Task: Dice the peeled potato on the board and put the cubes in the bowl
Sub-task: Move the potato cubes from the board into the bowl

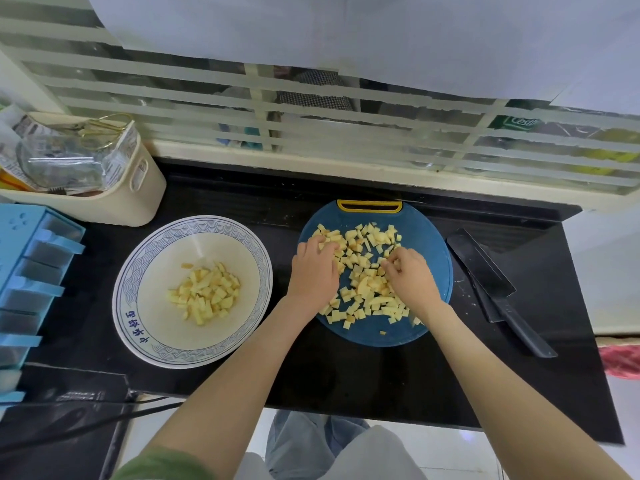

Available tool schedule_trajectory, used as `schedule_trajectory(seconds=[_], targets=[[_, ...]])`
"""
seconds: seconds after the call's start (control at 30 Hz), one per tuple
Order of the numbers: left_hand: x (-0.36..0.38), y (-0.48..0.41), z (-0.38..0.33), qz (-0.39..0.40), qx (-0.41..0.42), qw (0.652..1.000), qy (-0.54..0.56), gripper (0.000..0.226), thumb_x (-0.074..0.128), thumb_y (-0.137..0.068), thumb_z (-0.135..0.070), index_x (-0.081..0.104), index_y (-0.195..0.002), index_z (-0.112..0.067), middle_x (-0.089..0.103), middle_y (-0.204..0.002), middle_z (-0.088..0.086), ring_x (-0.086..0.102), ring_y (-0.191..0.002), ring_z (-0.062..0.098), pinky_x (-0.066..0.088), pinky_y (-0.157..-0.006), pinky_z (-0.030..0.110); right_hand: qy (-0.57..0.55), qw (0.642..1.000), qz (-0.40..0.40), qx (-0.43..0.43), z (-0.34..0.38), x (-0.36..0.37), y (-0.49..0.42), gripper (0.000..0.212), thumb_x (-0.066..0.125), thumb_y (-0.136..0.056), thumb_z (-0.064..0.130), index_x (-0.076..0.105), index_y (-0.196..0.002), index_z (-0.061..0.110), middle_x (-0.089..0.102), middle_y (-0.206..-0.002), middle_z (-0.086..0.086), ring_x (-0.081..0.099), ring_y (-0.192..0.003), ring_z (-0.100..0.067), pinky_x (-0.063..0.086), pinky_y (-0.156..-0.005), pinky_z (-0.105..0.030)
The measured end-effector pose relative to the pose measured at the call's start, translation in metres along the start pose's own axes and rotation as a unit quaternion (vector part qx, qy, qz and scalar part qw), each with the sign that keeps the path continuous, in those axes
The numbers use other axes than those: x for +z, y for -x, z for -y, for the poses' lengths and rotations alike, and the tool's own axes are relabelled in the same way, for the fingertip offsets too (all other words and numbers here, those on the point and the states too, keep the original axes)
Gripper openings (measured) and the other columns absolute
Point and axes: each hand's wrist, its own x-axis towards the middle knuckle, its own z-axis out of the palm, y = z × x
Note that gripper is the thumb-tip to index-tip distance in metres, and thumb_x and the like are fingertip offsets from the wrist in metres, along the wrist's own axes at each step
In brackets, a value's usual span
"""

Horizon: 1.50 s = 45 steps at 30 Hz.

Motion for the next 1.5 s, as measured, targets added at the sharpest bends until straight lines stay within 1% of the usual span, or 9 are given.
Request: schedule_trajectory(seconds=[0.1,0.2,0.3,0.53,0.67,0.87,1.13,1.3,1.5], targets=[[0.001,-0.004,0.001,-0.007,-0.006,1.0,-0.005,0.037,0.044,-0.095,-0.011,0.051,-0.132,-0.014,0.038,-0.141,0.008,0.034,-0.125,0.025,0.033,-0.099,0.036,0.078,0.997,0.028,0.002,0.002,0.0,0.0,0.077,0.061,-0.084,0.063,0.034,-0.145,0.024,0.036,-0.144,-0.007,0.03,-0.135,-0.03,0.026,-0.108,-0.05],[0.001,-0.007,0.003,-0.011,-0.016,1.0,-0.003,0.037,0.045,-0.095,-0.01,0.05,-0.131,-0.013,0.039,-0.141,0.008,0.034,-0.124,0.025,0.034,-0.098,0.036,0.133,0.982,0.132,-0.024,0.003,0.01,0.002,0.105,0.057,-0.075,0.076,0.001,-0.154,0.038,0.0,-0.163,-0.004,0.0,-0.149,-0.03,0.011,-0.114,-0.061],[0.001,-0.01,0.003,-0.016,-0.018,1.0,0.001,0.036,0.045,-0.094,-0.01,0.051,-0.13,-0.013,0.039,-0.14,0.008,0.035,-0.123,0.024,0.035,-0.098,0.035,0.195,0.971,0.124,-0.065,-0.001,0.019,0.004,0.086,0.044,-0.086,0.073,0.004,-0.154,0.041,-0.006,-0.163,-0.004,-0.003,-0.149,-0.031,0.011,-0.115,-0.058],[0.001,-0.016,0.006,-0.029,-0.001,0.999,0.016,0.035,0.047,-0.092,-0.007,0.054,-0.126,-0.012,0.041,-0.138,0.009,0.037,-0.119,0.025,0.036,-0.094,0.035,0.219,0.964,-0.029,-0.147,-0.012,0.032,0.0,0.045,0.06,-0.087,0.043,0.06,-0.121,0.012,0.059,-0.122,-0.01,0.055,-0.106,-0.035,0.047,-0.082,-0.047],[-0.002,-0.018,0.008,-0.039,0.01,0.999,0.027,0.036,0.048,-0.091,-0.006,0.056,-0.126,-0.013,0.042,-0.137,0.01,0.038,-0.118,0.026,0.037,-0.093,0.035,0.226,0.967,-0.062,-0.101,-0.002,0.032,-0.013,0.04,0.066,-0.085,0.033,0.059,-0.11,0.003,0.06,-0.1,-0.017,0.056,-0.082,-0.035,0.049,-0.065,-0.041],[-0.011,-0.014,0.015,-0.045,0.009,0.998,0.031,0.035,0.05,-0.091,-0.005,0.057,-0.124,-0.012,0.043,-0.136,0.011,0.039,-0.117,0.027,0.037,-0.093,0.037,0.141,0.989,-0.006,-0.045,0.011,0.026,-0.025,0.028,0.046,-0.1,0.026,0.04,-0.118,0.006,0.05,-0.113,-0.013,0.06,-0.082,-0.034,0.041,-0.058,-0.035],[-0.049,-0.009,0.031,-0.103,-0.023,0.994,0.038,0.035,0.047,-0.093,-0.003,0.056,-0.127,-0.008,0.042,-0.139,0.013,0.036,-0.122,0.027,0.035,-0.097,0.033,-0.05,0.997,-0.023,-0.048,0.067,0.008,-0.014,0.02,0.052,-0.096,0.019,0.041,-0.112,0.013,0.054,-0.099,-0.008,0.055,-0.08,-0.025,0.043,-0.068,-0.037],[-0.087,0.005,0.062,-0.187,-0.048,0.98,0.052,0.051,0.045,-0.075,0.017,0.065,-0.115,-0.008,0.05,-0.129,0.018,0.045,-0.113,0.035,0.039,-0.092,0.04,-0.117,0.98,0.078,-0.139,0.159,0.032,0.01,0.02,0.057,-0.093,0.016,0.042,-0.106,0.018,0.059,-0.089,-0.004,0.057,-0.076,-0.018,0.044,-0.066,-0.033],[-0.114,0.04,0.113,-0.207,-0.153,0.964,0.066,0.057,0.043,-0.076,0.014,0.063,-0.12,-0.017,0.046,-0.132,0.007,0.038,-0.121,0.024,0.037,-0.1,0.036,0.006,0.948,0.222,-0.226,0.212,0.11,0.038,0.047,0.058,-0.095,0.034,0.044,-0.135,0.014,0.05,-0.133,-0.006,0.05,-0.117,-0.025,0.04,-0.093,-0.036]])
